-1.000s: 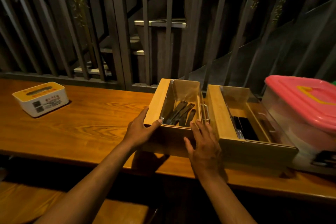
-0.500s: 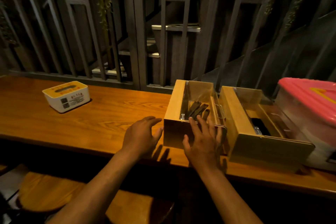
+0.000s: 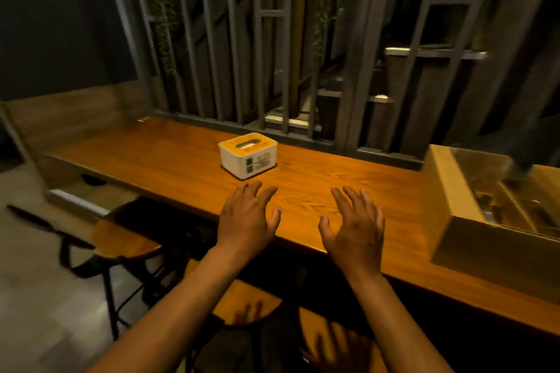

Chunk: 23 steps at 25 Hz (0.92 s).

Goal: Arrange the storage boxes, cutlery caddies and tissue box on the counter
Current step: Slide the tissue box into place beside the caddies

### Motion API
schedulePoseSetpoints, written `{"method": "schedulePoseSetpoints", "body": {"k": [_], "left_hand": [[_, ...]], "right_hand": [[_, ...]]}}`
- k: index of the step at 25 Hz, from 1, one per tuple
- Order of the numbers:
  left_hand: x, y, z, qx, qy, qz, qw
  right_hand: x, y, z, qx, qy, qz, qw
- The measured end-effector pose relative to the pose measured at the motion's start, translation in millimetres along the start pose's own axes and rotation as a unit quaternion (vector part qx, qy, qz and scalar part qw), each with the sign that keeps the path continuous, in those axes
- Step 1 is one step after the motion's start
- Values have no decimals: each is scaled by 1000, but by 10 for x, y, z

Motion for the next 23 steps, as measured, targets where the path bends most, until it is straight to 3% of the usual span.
{"method": "schedulePoseSetpoints", "body": {"k": [5,10,14,23], "left_hand": [[94,65,759,36,11,26,999],[4,363,1124,88,16,45,995],[-47,756,1293,82,38,45,995],[-626,2038,2281,159,-89,77,980]], "right_hand": [[-546,72,605,-1,21,45,999],[-970,427,835,10,21,91,996],[-1283,768,911,27,41,107,993],[-1882,1117,962,-24,-8,166,986]]}}
Point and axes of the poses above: each hand's wrist, its own y-axis towards the middle knuckle, its own x-axis out of the back of the hand, z = x × y, the point moved 1 cm from there along y, towards the middle knuckle, and after that the axes turned 10 degrees about -x, right-handed, at the moved point
